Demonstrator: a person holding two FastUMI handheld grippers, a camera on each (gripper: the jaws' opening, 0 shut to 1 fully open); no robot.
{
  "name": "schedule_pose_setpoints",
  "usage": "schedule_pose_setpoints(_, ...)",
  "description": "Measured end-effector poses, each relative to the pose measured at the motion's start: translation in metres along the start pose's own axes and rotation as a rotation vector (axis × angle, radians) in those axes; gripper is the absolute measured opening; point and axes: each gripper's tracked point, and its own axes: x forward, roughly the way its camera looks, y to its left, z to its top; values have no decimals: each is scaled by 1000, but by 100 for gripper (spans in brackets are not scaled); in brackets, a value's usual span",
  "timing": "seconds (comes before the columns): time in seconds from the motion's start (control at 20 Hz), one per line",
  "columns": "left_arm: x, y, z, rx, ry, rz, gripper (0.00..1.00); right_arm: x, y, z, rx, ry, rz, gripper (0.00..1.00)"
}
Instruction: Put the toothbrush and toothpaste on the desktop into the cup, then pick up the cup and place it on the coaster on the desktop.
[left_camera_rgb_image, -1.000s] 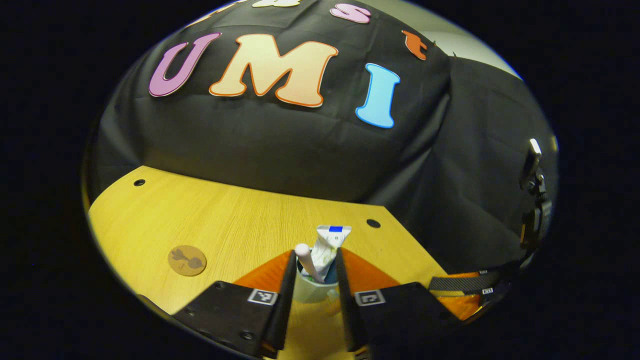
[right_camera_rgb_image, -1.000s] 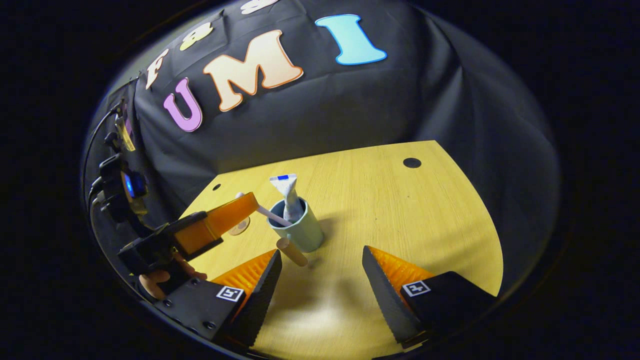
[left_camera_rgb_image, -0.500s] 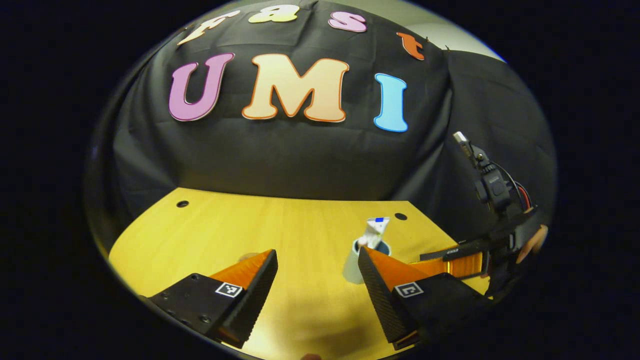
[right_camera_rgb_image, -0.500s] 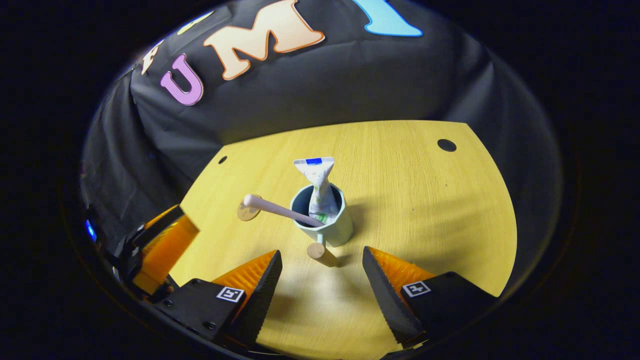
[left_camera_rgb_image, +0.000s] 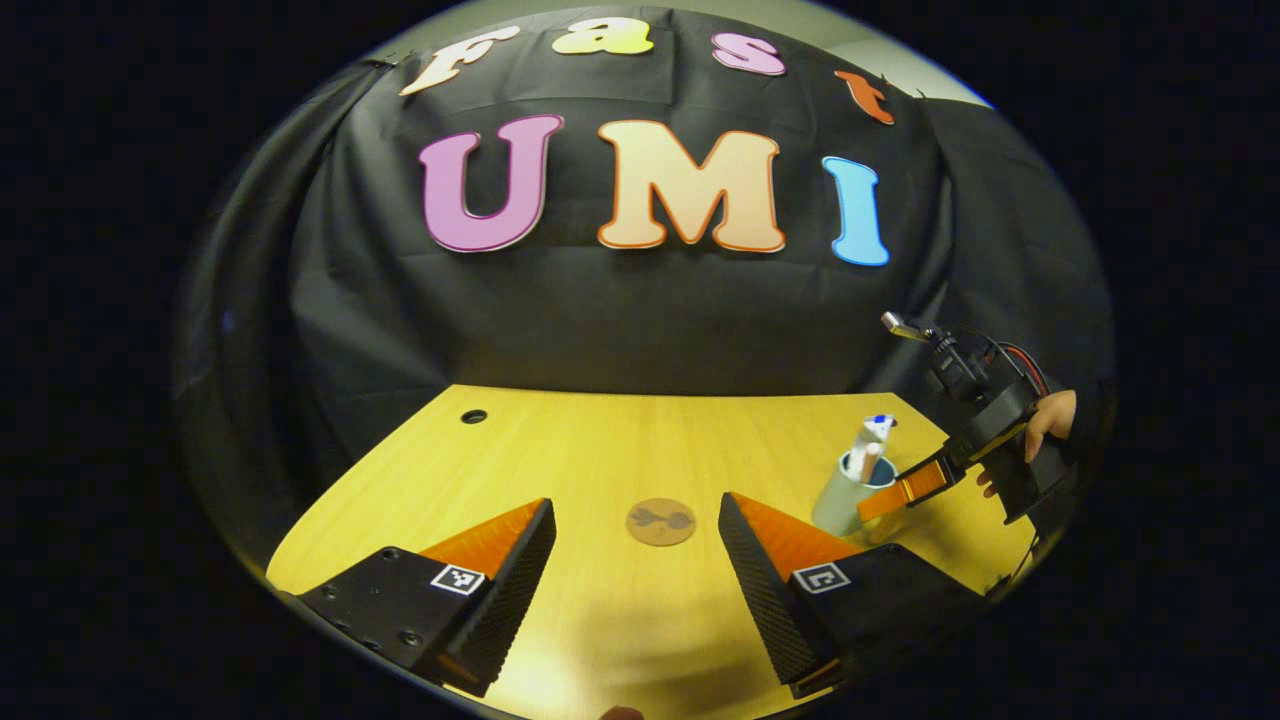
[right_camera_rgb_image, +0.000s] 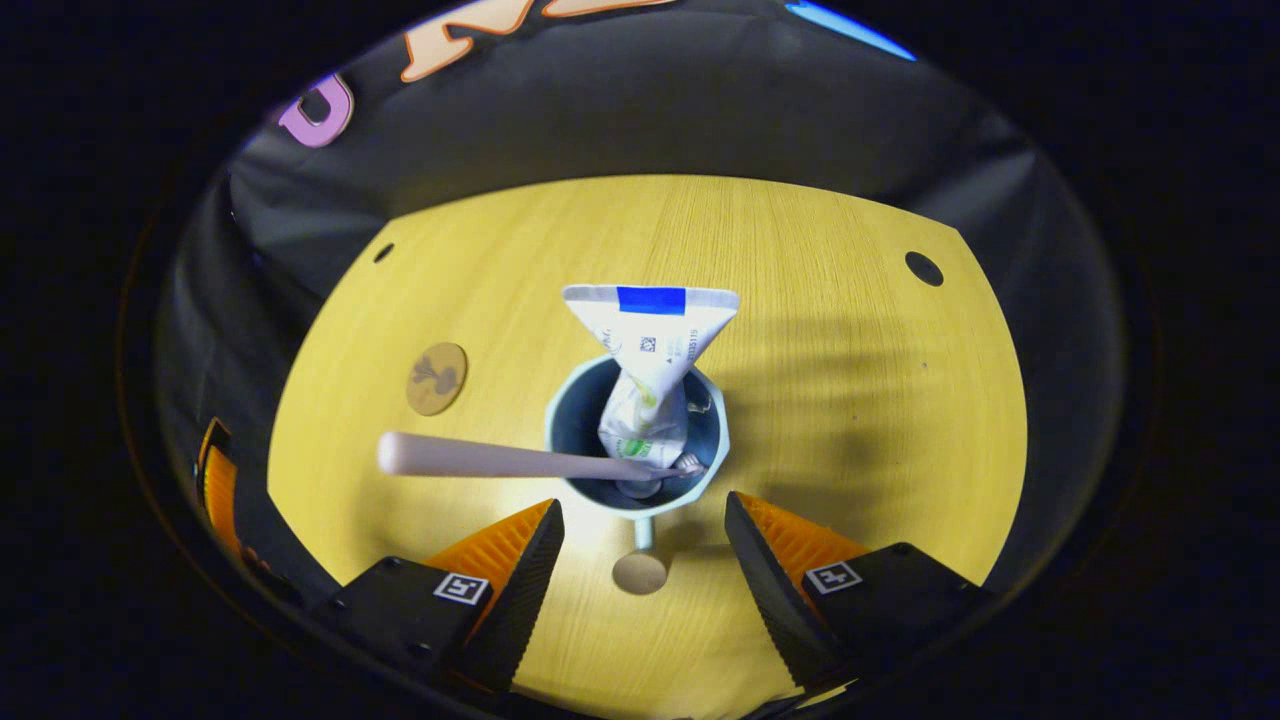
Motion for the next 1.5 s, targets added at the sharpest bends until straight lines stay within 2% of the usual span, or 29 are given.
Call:
schedule_pose_setpoints(0.15, -4, 32, -11, -21, 23, 54, 95, 20, 5, -4, -8, 59, -20, 99)
schedule_pose_setpoints(0.2, -5, 39, -13, -27, 30, 70, 95, 25, 3, -7, -20, 77, -31, 94)
schedule_pose_setpoints(0.25, -6, 47, -14, -31, 35, 84, 95, 30, 4, -12, -30, 98, -36, 99)
schedule_pose_setpoints(0.3, -8, 54, -15, -33, 35, 98, 95, 34, 5, -16, -38, 120, -38, 94)
schedule_pose_setpoints(0.35, -8, 59, -16, -36, 37, 107, 95, 37, 4, -19, -46, 136, -46, 98)
schedule_pose_setpoints(0.5, -7, 67, -17, -34, 41, 118, 95, 45, 1, -22, -59, 157, -71, 94)
schedule_pose_setpoints(0.6, -5, 69, -16, -32, 40, 118, 95, 47, -5, -26, -72, 175, -86, 77)
schedule_pose_setpoints(0.9, 8, 66, -18, -32, 52, 94, 95, 48, -4, -30, -88, 179, -91, 37)
schedule_pose_setpoints(1.15, 17, 67, -16, -26, 52, 69, 95, 38, 19, -15, -70, 131, -30, 37)
schedule_pose_setpoints(1.35, 18, 72, -18, -54, 59, 55, 95, 21, 44, -4, -114, 93, -5, 37)
schedule_pose_setpoints(1.5, 21, 86, -16, -73, 58, 57, 95, 1, 47, -1, -142, 80, 23, 37)
